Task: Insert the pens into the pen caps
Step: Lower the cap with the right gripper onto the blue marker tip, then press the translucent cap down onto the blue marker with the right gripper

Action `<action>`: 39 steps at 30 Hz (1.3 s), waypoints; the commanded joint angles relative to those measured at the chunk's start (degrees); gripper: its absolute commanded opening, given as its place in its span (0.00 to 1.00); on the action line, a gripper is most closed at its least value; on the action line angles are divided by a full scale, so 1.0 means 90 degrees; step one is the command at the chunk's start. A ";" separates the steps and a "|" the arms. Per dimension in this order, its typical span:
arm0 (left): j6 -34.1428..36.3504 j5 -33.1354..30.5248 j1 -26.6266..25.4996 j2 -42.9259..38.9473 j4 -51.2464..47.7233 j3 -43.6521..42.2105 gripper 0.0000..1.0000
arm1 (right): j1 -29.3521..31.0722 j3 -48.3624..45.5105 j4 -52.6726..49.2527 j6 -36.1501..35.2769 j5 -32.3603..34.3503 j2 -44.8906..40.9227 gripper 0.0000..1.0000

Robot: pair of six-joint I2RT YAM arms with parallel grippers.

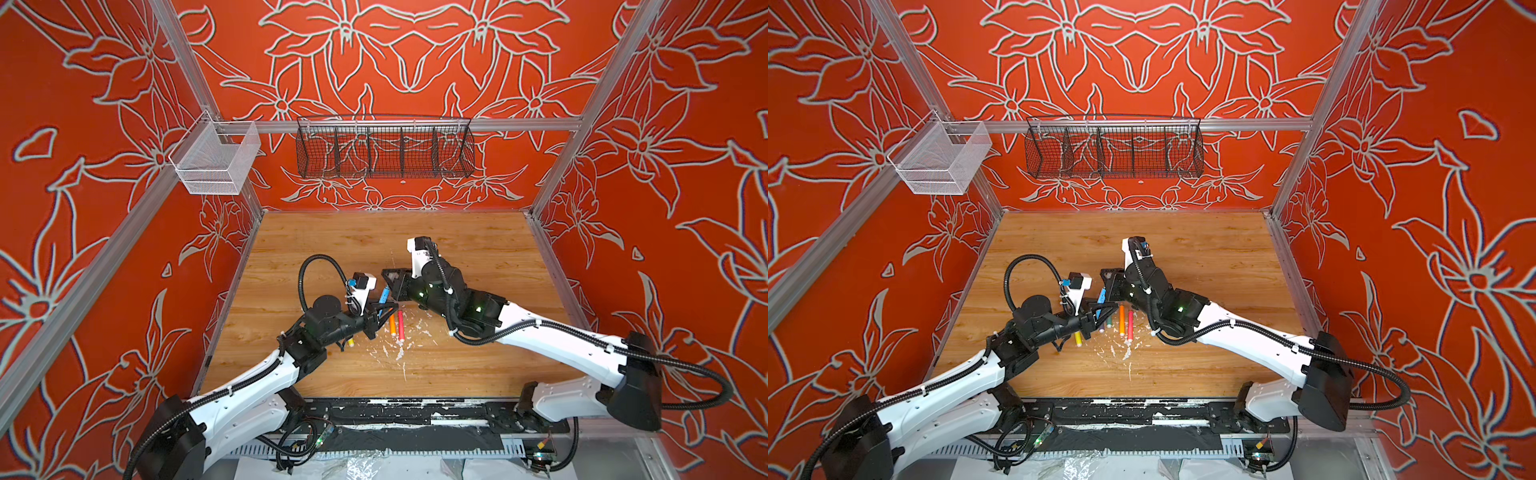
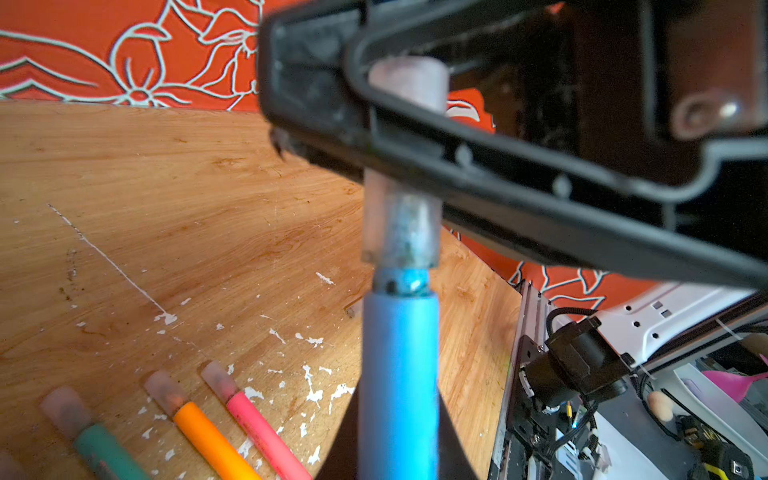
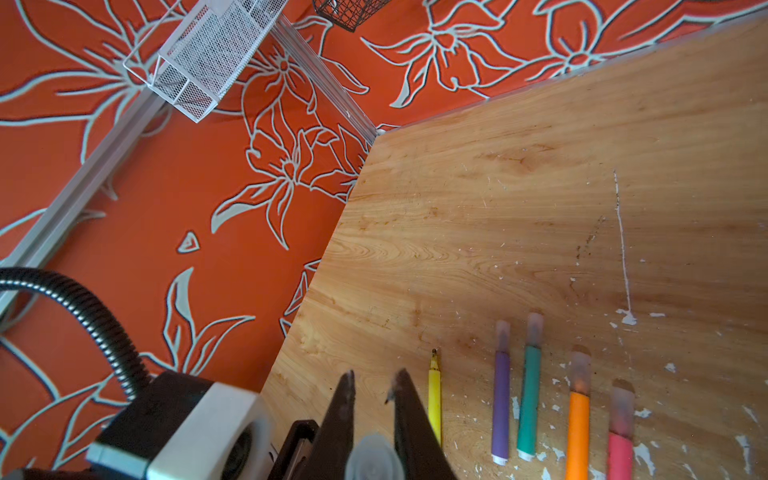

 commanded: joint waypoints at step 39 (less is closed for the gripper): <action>0.0008 -0.1754 0.1115 0.0069 -0.0648 0.2437 0.00 | 0.2205 -0.0319 0.1286 0.0728 -0.0087 0.1385 0.00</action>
